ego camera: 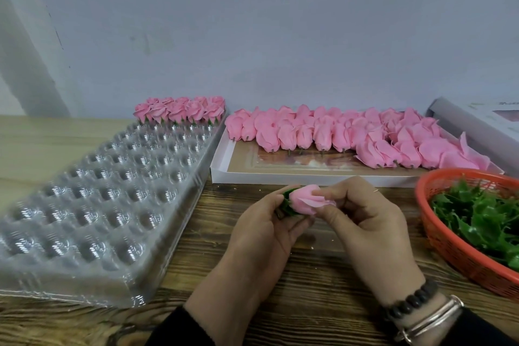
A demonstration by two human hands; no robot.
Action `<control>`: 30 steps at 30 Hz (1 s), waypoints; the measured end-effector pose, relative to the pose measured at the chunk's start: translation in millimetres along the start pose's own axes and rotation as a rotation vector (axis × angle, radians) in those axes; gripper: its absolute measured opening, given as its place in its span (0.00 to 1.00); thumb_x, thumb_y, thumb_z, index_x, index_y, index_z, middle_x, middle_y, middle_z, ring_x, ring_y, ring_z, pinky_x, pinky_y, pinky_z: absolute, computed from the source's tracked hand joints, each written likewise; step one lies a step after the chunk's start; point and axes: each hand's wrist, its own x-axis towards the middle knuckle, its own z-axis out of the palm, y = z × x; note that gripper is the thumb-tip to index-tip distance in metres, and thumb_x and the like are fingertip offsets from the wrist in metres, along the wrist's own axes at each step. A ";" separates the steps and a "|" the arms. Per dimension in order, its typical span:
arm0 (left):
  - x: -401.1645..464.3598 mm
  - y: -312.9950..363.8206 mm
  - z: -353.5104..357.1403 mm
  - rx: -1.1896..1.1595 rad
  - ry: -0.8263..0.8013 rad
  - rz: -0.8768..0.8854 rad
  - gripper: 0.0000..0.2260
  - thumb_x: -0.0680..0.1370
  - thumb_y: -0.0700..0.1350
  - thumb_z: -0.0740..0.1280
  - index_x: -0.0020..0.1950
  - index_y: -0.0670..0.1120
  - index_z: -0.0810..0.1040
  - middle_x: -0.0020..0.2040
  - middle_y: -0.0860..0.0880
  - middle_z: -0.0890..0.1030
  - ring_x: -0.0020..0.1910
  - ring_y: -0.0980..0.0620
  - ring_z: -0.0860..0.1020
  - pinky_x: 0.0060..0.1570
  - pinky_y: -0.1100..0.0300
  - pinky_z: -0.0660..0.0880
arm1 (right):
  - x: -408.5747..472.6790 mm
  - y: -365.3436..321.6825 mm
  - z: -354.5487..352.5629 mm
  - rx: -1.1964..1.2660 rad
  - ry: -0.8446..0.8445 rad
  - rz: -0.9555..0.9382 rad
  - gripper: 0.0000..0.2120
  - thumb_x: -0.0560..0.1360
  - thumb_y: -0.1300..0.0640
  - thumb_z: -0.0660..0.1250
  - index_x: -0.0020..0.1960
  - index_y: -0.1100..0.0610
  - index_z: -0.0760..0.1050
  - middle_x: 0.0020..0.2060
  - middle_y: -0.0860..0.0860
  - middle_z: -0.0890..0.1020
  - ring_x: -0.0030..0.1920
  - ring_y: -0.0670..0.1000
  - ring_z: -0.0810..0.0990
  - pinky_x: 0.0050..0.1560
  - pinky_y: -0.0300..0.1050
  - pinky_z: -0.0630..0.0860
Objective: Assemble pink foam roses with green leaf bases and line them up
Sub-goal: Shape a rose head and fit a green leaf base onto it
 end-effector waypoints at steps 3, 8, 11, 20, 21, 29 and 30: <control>-0.2 -0.3 0.3 -0.021 0.000 0.006 0.14 0.80 0.38 0.54 0.57 0.33 0.75 0.51 0.35 0.81 0.52 0.40 0.81 0.51 0.52 0.79 | 0.4 -0.5 0.3 -0.058 -0.024 -0.048 0.16 0.67 0.69 0.72 0.39 0.47 0.79 0.36 0.50 0.78 0.38 0.46 0.77 0.38 0.31 0.72; -2.9 -3.1 1.1 -0.016 -0.082 0.020 0.15 0.69 0.40 0.61 0.51 0.34 0.78 0.45 0.38 0.83 0.47 0.43 0.82 0.48 0.55 0.80 | 1.2 -2.2 2.1 -0.162 -0.063 -0.100 0.13 0.66 0.71 0.72 0.39 0.53 0.81 0.35 0.50 0.76 0.39 0.44 0.76 0.39 0.29 0.71; -1.2 -5.8 -0.8 0.014 -0.130 0.008 0.16 0.72 0.39 0.58 0.56 0.35 0.76 0.51 0.37 0.82 0.52 0.42 0.81 0.53 0.53 0.78 | 2.2 -2.0 0.8 -0.155 -0.030 -0.111 0.12 0.67 0.71 0.72 0.39 0.54 0.81 0.35 0.51 0.76 0.38 0.42 0.75 0.37 0.25 0.69; -3.2 4.2 -10.7 1.284 -0.036 0.421 0.19 0.72 0.39 0.70 0.56 0.58 0.70 0.46 0.54 0.76 0.39 0.61 0.75 0.41 0.71 0.72 | 4.5 -1.9 -10.7 0.036 0.000 0.057 0.11 0.68 0.65 0.72 0.41 0.49 0.80 0.38 0.56 0.82 0.41 0.58 0.80 0.45 0.57 0.77; -4.7 3.6 -9.1 1.316 -0.014 0.471 0.16 0.71 0.41 0.70 0.50 0.58 0.70 0.44 0.55 0.76 0.37 0.62 0.74 0.38 0.72 0.71 | 4.3 -3.6 -10.4 0.073 -0.008 0.077 0.12 0.68 0.66 0.72 0.42 0.49 0.79 0.37 0.55 0.82 0.40 0.58 0.80 0.45 0.56 0.78; -9.0 0.0 -1.4 1.227 -0.060 0.492 0.11 0.70 0.38 0.71 0.34 0.47 0.71 0.31 0.53 0.74 0.32 0.58 0.71 0.32 0.67 0.67 | 3.1 -20.5 -2.2 0.012 -0.287 0.057 0.05 0.65 0.58 0.74 0.37 0.50 0.81 0.37 0.48 0.80 0.41 0.48 0.79 0.43 0.39 0.75; -9.2 0.4 -0.7 1.210 -0.097 0.451 0.08 0.70 0.36 0.71 0.36 0.45 0.74 0.33 0.50 0.77 0.35 0.55 0.73 0.34 0.65 0.70 | 4.9 -19.7 -3.0 -0.066 -0.339 0.026 0.08 0.67 0.61 0.74 0.36 0.49 0.80 0.38 0.46 0.80 0.41 0.46 0.78 0.42 0.33 0.72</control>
